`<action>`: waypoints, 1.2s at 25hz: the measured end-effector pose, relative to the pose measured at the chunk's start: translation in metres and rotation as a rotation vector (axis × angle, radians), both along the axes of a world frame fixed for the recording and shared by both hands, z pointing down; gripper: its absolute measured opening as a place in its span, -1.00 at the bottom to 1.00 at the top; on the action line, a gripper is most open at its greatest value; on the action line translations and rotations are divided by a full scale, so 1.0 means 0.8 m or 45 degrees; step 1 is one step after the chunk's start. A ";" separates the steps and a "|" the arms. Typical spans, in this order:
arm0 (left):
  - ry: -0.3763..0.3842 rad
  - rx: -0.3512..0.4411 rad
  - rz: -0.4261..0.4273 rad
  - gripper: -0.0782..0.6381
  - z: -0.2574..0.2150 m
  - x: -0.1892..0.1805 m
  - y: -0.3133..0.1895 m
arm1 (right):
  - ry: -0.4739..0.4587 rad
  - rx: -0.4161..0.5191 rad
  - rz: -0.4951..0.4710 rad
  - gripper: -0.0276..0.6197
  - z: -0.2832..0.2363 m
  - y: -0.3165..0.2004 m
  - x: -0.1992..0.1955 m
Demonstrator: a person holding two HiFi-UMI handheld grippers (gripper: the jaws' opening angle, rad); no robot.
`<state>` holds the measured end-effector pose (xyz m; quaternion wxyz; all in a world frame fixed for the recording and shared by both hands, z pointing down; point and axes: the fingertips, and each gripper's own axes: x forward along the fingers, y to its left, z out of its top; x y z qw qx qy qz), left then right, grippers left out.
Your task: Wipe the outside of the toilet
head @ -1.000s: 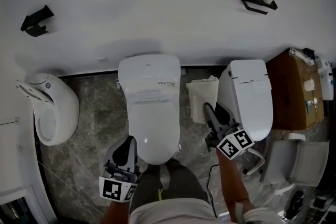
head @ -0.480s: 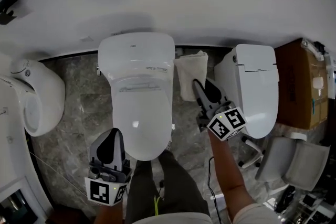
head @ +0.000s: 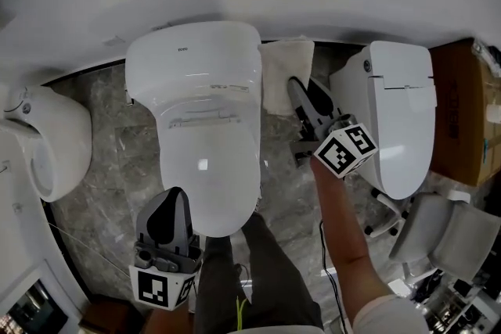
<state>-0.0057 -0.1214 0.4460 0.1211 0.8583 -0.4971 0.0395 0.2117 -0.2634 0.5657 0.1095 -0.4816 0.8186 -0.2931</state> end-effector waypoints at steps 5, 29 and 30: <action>-0.019 0.003 0.027 -0.73 0.034 0.014 -0.026 | -0.045 0.006 -0.005 -0.56 0.033 -0.038 -0.002; -0.045 -0.110 0.006 -0.73 0.143 0.010 -0.058 | 0.104 -0.205 -0.019 -0.56 0.266 -0.109 -0.006; -0.047 -0.114 0.006 -0.73 0.148 0.010 -0.058 | 0.112 -0.204 -0.020 -0.56 0.272 -0.111 -0.006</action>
